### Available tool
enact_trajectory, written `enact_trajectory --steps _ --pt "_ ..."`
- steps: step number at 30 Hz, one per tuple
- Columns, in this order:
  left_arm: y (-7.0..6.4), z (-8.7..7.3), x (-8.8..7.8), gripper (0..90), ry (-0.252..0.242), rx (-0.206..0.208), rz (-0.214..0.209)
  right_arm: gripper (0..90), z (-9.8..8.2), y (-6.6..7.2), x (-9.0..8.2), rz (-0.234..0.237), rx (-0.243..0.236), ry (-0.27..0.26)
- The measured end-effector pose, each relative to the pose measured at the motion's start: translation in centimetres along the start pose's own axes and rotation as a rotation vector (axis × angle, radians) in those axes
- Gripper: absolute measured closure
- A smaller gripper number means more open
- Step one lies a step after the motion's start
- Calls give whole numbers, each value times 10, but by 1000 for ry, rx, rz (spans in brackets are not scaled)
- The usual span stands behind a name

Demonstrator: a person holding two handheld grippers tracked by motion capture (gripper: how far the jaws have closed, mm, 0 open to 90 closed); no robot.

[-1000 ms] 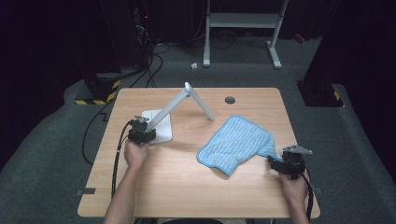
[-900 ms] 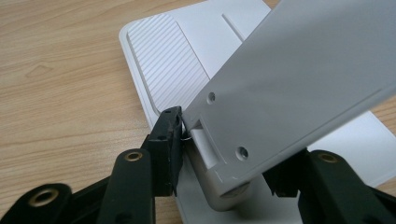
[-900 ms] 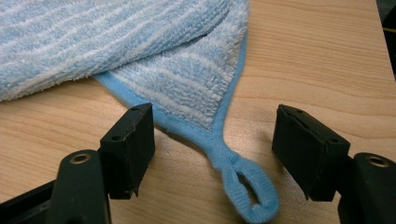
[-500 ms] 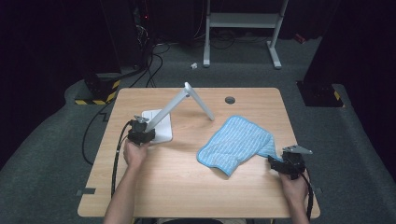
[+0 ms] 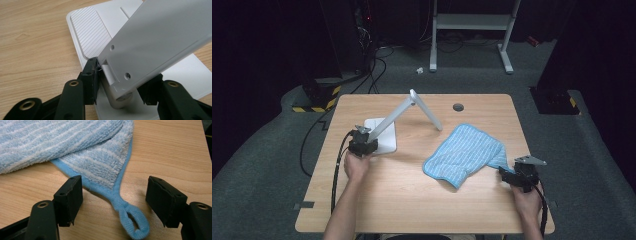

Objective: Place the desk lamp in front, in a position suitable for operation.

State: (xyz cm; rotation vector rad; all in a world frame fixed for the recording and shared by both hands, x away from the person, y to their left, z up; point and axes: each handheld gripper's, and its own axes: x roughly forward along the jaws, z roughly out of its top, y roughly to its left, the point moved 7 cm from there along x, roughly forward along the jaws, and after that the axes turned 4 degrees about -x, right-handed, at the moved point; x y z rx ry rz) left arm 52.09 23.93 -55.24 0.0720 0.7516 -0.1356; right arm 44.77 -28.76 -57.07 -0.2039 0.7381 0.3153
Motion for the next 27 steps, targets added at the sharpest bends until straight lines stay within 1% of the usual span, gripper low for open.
enact_trajectory --steps 5,7,10,13,14,27 --pt "-1 -4 -3 571 -7 5 -9 294 0 0 0 0 0 0" --pt "-2 -5 -5 572 0 11 -13 294 0 0 0 0 0 0" --pt "-3 -6 -6 575 3 11 -14 294 0 0 0 0 0 0" --pt "-4 -8 -8 585 -15 7 -18 294 0 0 0 0 0 0" --pt "-5 -9 -9 585 -17 13 -21 294 0 0 0 0 0 0" --pt "-9 -17 -17 590 -23 34 -41 294 0 0 0 0 0 0"
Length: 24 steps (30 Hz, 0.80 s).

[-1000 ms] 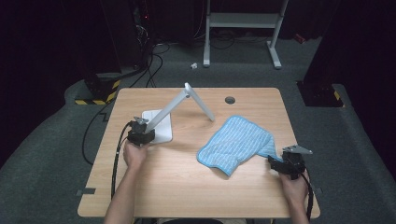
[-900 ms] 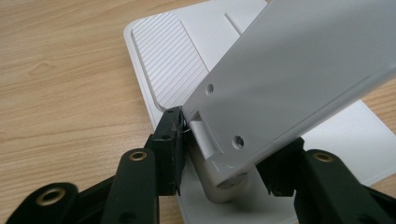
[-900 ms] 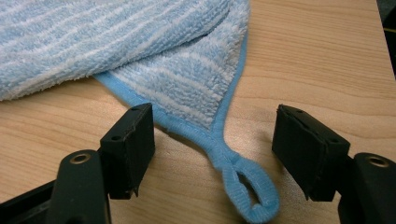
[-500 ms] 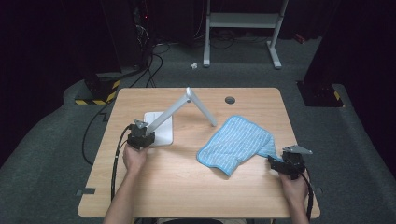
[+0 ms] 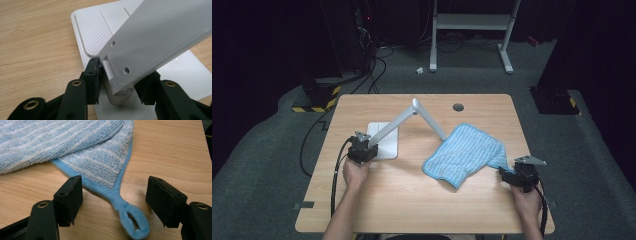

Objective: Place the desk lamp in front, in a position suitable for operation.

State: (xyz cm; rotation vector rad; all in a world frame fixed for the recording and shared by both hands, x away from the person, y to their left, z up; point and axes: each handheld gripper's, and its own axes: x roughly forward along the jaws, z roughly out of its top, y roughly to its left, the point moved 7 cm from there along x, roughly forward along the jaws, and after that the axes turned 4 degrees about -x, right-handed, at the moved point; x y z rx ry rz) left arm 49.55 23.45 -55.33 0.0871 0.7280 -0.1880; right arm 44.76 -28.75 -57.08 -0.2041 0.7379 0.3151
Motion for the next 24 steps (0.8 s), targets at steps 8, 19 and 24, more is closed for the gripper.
enact_trajectory --steps 8,19,24 --pt "-2 -10 -11 661 -18 41 1 295 0 0 0 0 1 2" --pt "-3 -16 -16 669 -31 48 -29 295 0 1 0 5 -1 1" --pt "-4 -18 -18 669 -38 47 -40 294 -1 4 -2 2 3 3"
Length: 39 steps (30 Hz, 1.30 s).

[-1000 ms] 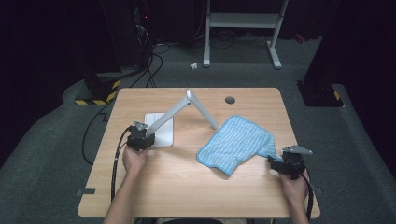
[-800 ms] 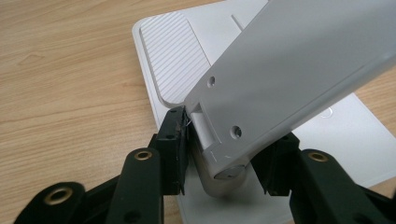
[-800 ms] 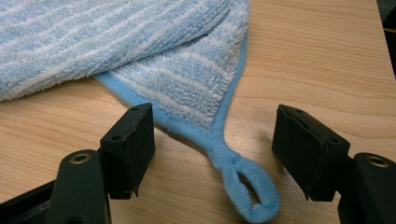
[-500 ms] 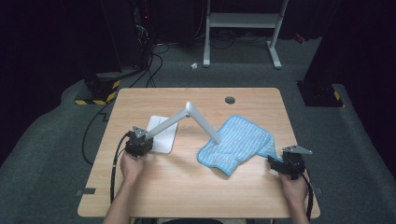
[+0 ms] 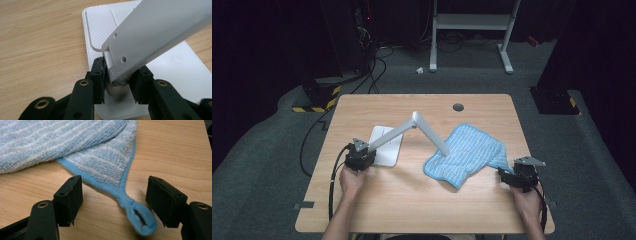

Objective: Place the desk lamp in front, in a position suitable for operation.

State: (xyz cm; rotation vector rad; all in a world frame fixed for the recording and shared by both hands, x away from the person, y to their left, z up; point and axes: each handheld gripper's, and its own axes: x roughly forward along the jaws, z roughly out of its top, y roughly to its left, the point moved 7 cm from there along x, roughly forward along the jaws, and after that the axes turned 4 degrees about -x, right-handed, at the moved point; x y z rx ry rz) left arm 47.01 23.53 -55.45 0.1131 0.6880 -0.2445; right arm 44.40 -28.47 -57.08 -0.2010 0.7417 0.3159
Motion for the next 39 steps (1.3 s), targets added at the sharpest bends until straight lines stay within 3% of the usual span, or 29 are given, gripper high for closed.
enact_trajectory --steps 4,7,9,13,15,18,19,24,29,32,34,39 --pt "-1 -3 -2 668 -11 1 -14 315 2 4 -3 3 2 24" --pt "-3 -5 -4 668 -21 -3 -25 298 16 17 -12 76 4 -50" --pt "-4 -6 -5 668 -20 -3 -30 240 30 28 -17 131 -12 -99" --pt "-5 -6 -6 668 -22 -1 -35 192 60 58 -12 196 -90 -118" --pt "-5 -7 -7 668 -23 3 -36 161 73 75 3 208 -142 -81" --pt "-6 -8 -8 667 -26 1 -41 143 77 84 17 230 -157 -40" --pt "-6 -8 -8 667 -28 -2 -43 132 76 91 30 231 -161 5" --pt "-8 -10 -10 667 -29 7 -51 121 68 98 52 226 -160 79" --pt "-11 -11 -11 667 -38 3 -59 146 63 102 53 176 -204 93" --pt "-13 -13 -13 667 -40 10 -64 191 60 101 50 182 -207 87" --pt "-14 -13 -14 667 -42 10 -67 270 58 99 45 188 -214 84" --pt "-15 -15 -16 667 -40 16 -74 554 49 88 32 195 -240 67"
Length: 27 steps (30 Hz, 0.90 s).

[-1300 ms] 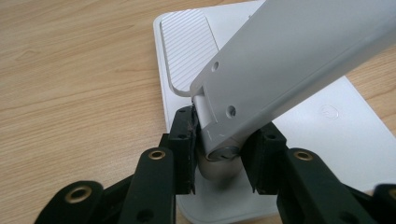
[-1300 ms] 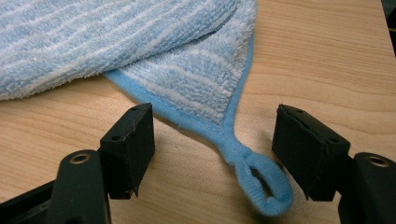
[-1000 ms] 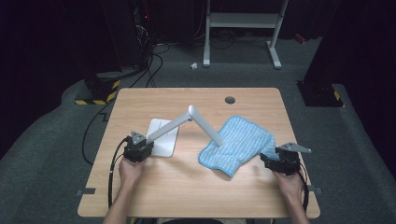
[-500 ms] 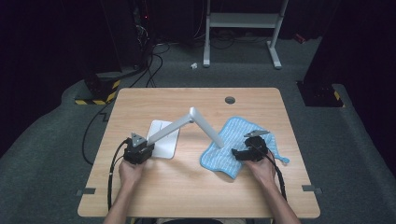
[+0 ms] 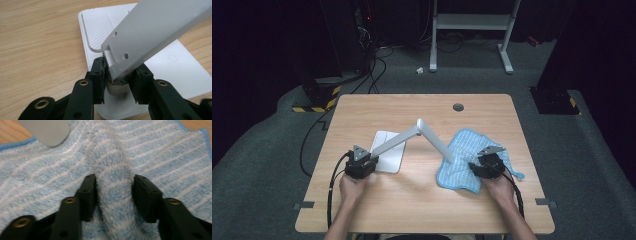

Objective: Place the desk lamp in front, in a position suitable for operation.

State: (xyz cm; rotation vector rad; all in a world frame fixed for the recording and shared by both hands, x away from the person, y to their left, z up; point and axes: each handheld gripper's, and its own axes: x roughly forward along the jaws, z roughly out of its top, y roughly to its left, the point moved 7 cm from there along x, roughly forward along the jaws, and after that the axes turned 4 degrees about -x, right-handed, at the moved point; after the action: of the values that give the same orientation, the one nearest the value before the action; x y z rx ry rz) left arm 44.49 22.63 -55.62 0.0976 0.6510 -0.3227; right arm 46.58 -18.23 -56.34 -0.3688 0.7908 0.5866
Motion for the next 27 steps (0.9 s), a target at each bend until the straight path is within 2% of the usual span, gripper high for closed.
enact_trajectory --steps 3,6,10,11,13,15,18,20,22,27 --pt "-1 0 -1 666 11 4 -7 670 -9 -6 -8 -7 -12 -6" --pt "-2 0 -2 663 24 9 -19 727 -14 -8 -13 -3 -15 -7" --pt "-2 3 -4 654 66 11 -34 753 -16 -9 -17 13 -6 3" --pt "-3 4 -4 638 62 7 -38 758 -16 -8 -18 24 -5 9" --pt "-3 9 -6 583 54 4 -47 762 -16 -7 -19 34 -10 18" --pt "-5 14 -7 516 50 18 -34 760 -16 -6 -20 37 -14 21" --pt "-5 19 -4 405 62 26 -9 727 -16 -6 -20 36 -12 17" --pt "-6 21 0 369 68 38 12 679 -16 -5 -20 27 -12 12" --pt "-6 22 3 347 61 36 20 622 -16 -5 -21 0 -20 6" --pt "-2 18 15 307 68 -24 10 502 -15 -6 -25 -24 -13 -7"
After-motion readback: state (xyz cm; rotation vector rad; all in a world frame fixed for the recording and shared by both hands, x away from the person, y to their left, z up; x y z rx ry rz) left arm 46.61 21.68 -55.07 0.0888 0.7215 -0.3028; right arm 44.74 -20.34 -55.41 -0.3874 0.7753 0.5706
